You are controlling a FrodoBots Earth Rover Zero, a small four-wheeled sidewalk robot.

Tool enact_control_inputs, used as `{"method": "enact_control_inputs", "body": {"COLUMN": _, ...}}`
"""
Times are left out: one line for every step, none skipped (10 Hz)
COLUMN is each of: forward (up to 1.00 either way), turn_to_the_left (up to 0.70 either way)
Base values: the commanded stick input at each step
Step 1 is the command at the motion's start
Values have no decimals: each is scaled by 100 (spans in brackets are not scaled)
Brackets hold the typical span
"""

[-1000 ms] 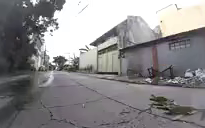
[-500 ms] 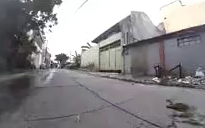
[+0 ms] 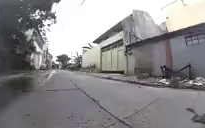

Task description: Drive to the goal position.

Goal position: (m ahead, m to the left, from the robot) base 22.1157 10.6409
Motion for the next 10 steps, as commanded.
{"method": "enact_control_inputs", "body": {"forward": 92, "turn_to_the_left": 0}}
{"method": "enact_control_inputs", "body": {"forward": 92, "turn_to_the_left": 0}}
{"method": "enact_control_inputs", "body": {"forward": 92, "turn_to_the_left": 0}}
{"method": "enact_control_inputs", "body": {"forward": 92, "turn_to_the_left": 0}}
{"method": "enact_control_inputs", "body": {"forward": 92, "turn_to_the_left": 0}}
{"method": "enact_control_inputs", "body": {"forward": 92, "turn_to_the_left": 0}}
{"method": "enact_control_inputs", "body": {"forward": 92, "turn_to_the_left": 0}}
{"method": "enact_control_inputs", "body": {"forward": 92, "turn_to_the_left": 0}}
{"method": "enact_control_inputs", "body": {"forward": 92, "turn_to_the_left": 0}}
{"method": "enact_control_inputs", "body": {"forward": 92, "turn_to_the_left": 0}}
